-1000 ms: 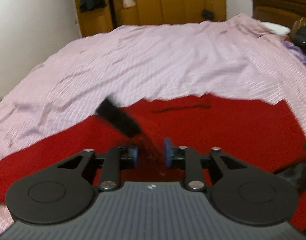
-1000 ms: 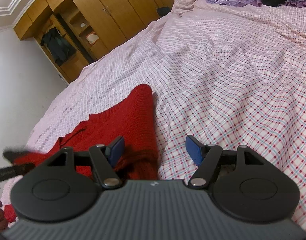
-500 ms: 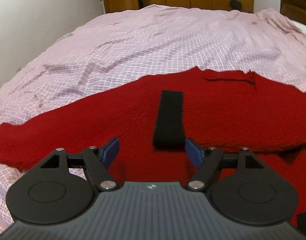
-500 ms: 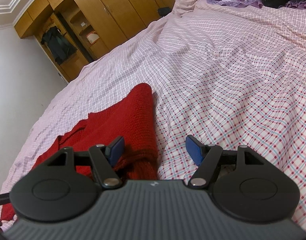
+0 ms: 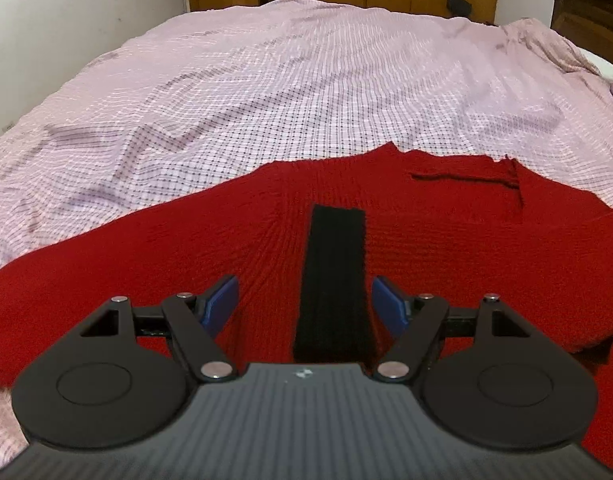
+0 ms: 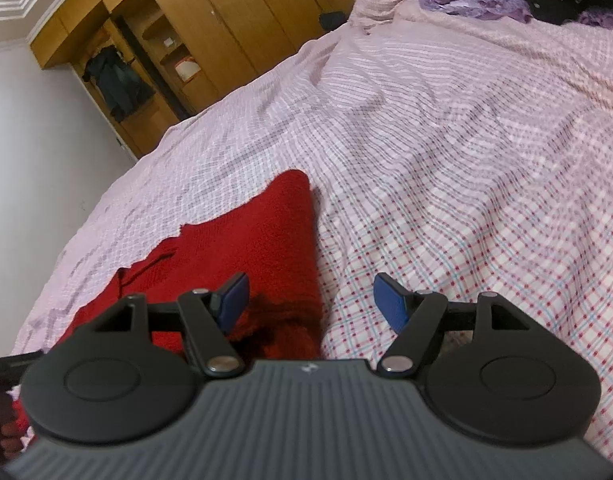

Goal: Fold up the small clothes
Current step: 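Grasp the other sleeve's black cuff with the left gripper, then lift the sleeve with the left gripper and fold it across the cardigan body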

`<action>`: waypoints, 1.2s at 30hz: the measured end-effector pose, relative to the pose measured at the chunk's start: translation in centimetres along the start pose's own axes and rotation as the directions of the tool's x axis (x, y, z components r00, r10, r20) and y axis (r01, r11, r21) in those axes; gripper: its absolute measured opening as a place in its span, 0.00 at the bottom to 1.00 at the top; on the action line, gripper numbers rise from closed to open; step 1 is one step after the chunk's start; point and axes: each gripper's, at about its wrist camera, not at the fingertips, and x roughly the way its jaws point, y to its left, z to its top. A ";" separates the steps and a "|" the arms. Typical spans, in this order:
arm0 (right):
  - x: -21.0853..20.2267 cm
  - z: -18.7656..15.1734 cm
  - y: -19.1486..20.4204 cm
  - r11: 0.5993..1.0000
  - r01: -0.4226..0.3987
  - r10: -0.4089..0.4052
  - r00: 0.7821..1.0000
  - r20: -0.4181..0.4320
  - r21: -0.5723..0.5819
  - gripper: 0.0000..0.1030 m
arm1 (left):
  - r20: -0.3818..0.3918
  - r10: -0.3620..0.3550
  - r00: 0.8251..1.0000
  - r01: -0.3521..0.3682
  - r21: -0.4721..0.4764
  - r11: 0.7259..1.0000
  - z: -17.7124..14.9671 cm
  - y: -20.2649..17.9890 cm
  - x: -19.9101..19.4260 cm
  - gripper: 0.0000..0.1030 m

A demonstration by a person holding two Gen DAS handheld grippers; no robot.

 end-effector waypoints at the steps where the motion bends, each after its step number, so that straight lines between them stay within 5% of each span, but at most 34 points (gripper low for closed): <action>1: 0.0 0.3 0.1 1.000 0.000 0.000 1.000 -0.004 -0.003 0.70 | 0.002 -0.008 1.000 0.008 0.002 1.000 0.1 0.1 0.4 0.75; 8: 1.6 2.4 1.0 0.998 0.021 -0.024 0.999 -0.047 -0.066 0.70 | 0.005 -0.078 0.997 0.078 -0.059 0.995 0.7 0.7 2.6 0.69; 10: 2.3 3.0 1.2 0.995 0.040 -0.046 0.997 -0.058 -0.090 0.70 | 0.025 -0.112 0.993 0.113 -0.061 0.992 0.7 0.5 2.5 0.47; 11: 2.5 3.3 1.3 0.994 0.048 -0.054 0.997 -0.062 -0.100 0.70 | 0.026 -0.143 0.989 0.144 -0.062 0.988 0.7 0.3 2.4 0.27; 14: 3.0 3.9 2.0 0.989 0.065 -0.073 0.996 -0.059 -0.135 0.69 | 0.066 -0.162 0.985 0.166 -0.059 0.984 0.7 -0.1 1.3 0.15; 20: 3.5 4.5 3.6 0.981 0.048 -0.058 0.997 -0.047 -0.190 0.69 | 0.155 -0.091 0.984 0.102 -0.063 0.993 1.9 1.5 -1.3 0.14; 26: 5.4 3.9 5.8 0.960 0.050 -0.070 0.996 -0.062 -0.274 0.69 | 0.049 -0.046 0.998 0.048 -0.034 0.998 1.4 2.1 1.6 0.15; 30: 7.5 2.5 6.5 0.928 0.106 -0.151 0.984 -0.099 -0.358 0.68 | 0.032 -0.027 0.999 0.028 -0.033 0.999 0.4 2.3 2.9 0.22; 34: 8.4 2.1 5.3 0.941 0.097 -0.143 0.983 -0.119 -0.323 0.74 | 0.029 -0.011 1.000 0.011 -0.005 1.000 0.3 2.3 3.2 0.31; 36: 8.4 2.1 5.1 0.946 0.092 -0.135 0.983 -0.121 -0.310 0.74 | 0.028 0.004 1.000 -0.004 -0.014 1.000 0.4 2.5 3.0 0.44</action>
